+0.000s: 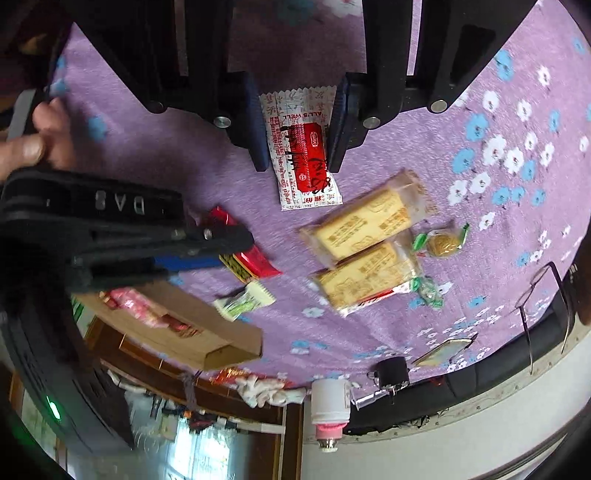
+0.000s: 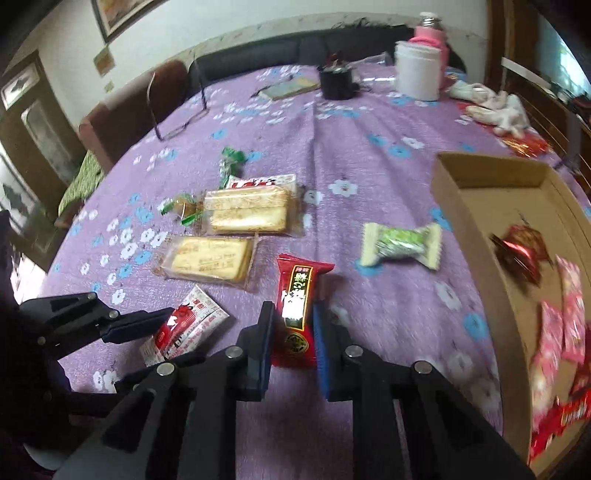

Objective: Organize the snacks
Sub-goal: 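Carry the sachet and red bar over the tray and open both grippers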

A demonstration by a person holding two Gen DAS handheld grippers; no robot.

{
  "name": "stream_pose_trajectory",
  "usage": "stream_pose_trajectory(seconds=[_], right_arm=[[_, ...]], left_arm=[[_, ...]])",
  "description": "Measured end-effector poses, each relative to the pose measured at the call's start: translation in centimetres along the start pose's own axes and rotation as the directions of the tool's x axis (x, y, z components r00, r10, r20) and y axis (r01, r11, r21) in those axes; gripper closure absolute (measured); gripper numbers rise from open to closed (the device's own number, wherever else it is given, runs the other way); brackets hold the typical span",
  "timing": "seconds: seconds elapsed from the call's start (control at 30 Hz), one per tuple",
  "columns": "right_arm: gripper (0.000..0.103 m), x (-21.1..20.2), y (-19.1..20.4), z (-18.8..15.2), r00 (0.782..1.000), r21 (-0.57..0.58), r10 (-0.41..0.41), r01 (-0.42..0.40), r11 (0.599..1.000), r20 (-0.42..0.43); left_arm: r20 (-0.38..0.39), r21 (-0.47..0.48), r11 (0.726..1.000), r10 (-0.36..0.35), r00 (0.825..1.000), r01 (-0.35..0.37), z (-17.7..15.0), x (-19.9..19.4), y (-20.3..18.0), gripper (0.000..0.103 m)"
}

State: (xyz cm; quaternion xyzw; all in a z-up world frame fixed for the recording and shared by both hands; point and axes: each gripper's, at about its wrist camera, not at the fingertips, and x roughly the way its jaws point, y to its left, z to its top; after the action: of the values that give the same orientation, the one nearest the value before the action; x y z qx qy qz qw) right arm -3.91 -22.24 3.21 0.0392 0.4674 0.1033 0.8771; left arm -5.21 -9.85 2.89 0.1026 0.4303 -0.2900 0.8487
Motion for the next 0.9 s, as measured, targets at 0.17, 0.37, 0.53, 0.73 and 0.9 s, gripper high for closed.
stream_pose_trajectory(seconds=[0.17, 0.37, 0.53, 0.73, 0.9], right_arm=[[0.084, -1.7, -0.9, -0.8, 0.999, 0.06, 0.004, -0.006, 0.998, 0.042], [0.084, -4.0, -3.0, -1.1, 0.996, 0.12, -0.011, 0.0, 0.993, 0.088], [0.084, -5.5, -4.8, -1.4, 0.993, 0.161, -0.013, -0.006, 0.987, 0.118], [0.084, -7.2, -7.3, -1.8, 0.988, 0.221, -0.026, -0.009, 0.975, 0.155], [0.084, -8.7, -9.9, -2.2, 0.982, 0.283, -0.051, -0.003, 0.959, 0.182]], left_arm=[[0.036, -0.019, 0.999, -0.05, 0.998, 0.05, 0.8, -0.7, -0.9, 0.071], [0.044, -0.008, 0.998, -0.065, 0.997, 0.066, 1.8, -0.9, -2.1, 0.071], [0.058, 0.012, 0.997, -0.082, 0.995, 0.081, 3.0, -1.1, -3.4, 0.071], [0.073, 0.048, 0.993, -0.112, 0.991, 0.108, 5.0, -1.1, -5.6, 0.071], [0.078, 0.088, 0.986, -0.145, 0.986, 0.138, 7.2, -0.6, -8.0, 0.071]])
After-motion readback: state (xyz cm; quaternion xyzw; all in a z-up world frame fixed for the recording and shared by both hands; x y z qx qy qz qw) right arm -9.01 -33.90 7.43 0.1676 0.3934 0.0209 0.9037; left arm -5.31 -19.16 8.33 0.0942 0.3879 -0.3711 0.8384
